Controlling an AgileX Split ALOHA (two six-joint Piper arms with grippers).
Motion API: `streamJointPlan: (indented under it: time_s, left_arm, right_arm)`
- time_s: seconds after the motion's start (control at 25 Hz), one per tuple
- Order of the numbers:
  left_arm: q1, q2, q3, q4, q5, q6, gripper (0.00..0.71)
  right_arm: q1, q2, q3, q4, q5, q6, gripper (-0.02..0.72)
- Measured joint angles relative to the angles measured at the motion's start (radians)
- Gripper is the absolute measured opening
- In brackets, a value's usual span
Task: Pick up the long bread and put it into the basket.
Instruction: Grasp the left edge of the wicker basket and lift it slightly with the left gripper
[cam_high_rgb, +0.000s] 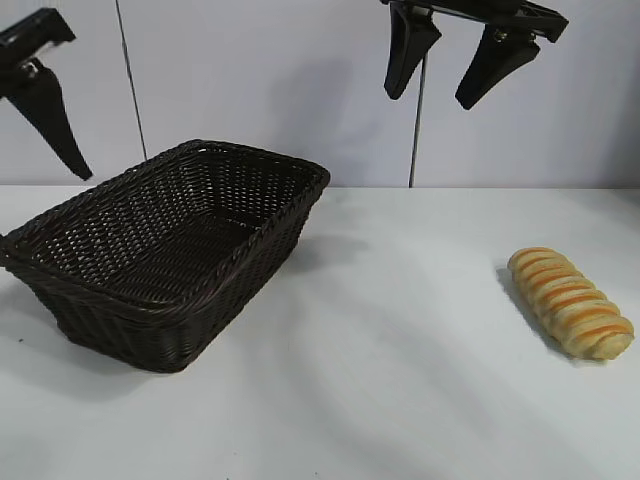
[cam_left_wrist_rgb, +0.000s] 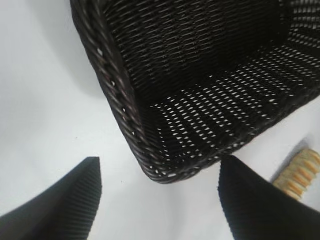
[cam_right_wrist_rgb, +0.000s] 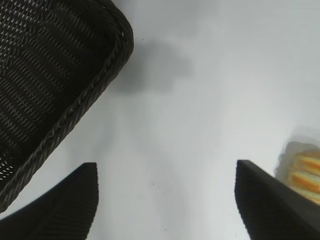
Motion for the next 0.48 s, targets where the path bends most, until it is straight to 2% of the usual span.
streamJointPlan:
  time_s: [0.48]
  left_arm:
    - [-0.005,0.083,0.000,0.002,-0.067,-0.008,0.487]
  right_arm:
    - [0.000,0.000,0.000,0.000,0.000,0.000,0.548]
